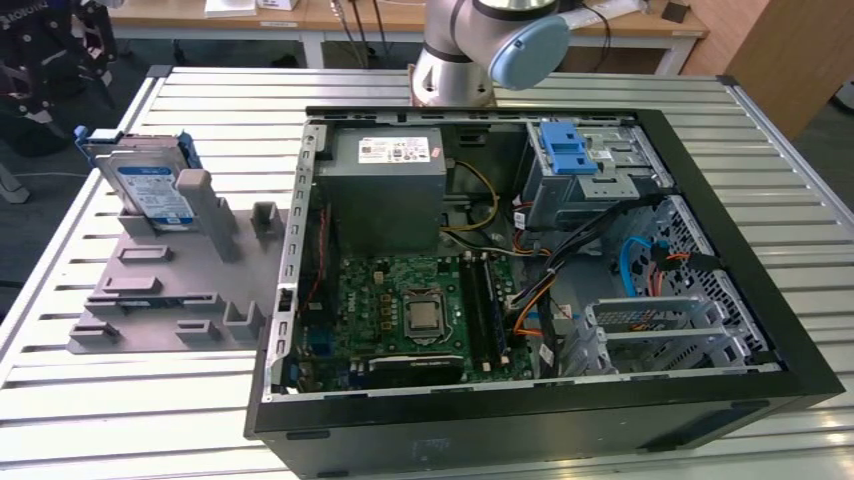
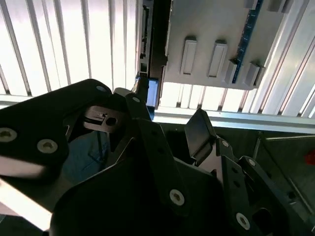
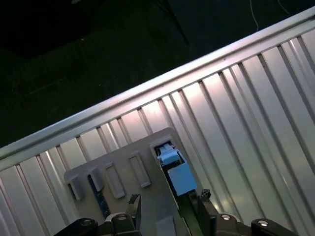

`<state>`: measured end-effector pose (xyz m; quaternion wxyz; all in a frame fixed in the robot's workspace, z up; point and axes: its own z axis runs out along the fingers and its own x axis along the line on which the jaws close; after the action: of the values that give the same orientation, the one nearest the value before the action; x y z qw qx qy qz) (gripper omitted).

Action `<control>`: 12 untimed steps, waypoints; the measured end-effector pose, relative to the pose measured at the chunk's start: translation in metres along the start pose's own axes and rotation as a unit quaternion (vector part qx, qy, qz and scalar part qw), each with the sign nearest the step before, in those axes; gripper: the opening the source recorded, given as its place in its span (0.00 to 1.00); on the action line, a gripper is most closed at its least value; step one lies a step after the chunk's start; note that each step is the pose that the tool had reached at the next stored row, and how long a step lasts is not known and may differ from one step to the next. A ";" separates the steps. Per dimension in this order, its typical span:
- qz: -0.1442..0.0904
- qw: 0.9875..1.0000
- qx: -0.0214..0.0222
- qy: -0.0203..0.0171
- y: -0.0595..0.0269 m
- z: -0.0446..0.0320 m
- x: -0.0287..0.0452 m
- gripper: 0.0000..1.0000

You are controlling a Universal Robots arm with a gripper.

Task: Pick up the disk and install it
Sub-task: 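Pick up the disk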

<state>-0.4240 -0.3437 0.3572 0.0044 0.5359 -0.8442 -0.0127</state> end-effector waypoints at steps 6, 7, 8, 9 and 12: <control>-0.058 0.998 0.005 -0.001 -0.0001 0.0049 0.0000 0.57; -0.066 0.998 0.006 -0.001 -0.0001 0.0056 0.0000 0.57; -0.074 0.997 0.006 -0.001 -0.0002 0.0062 0.0000 0.57; -0.082 0.997 0.007 -0.001 -0.0002 0.0069 0.0000 0.57; -0.099 0.995 0.008 -0.001 0.0002 0.0089 -0.0004 0.57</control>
<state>-0.4242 -0.3431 0.3483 -0.0023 0.6165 -0.7873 -0.0072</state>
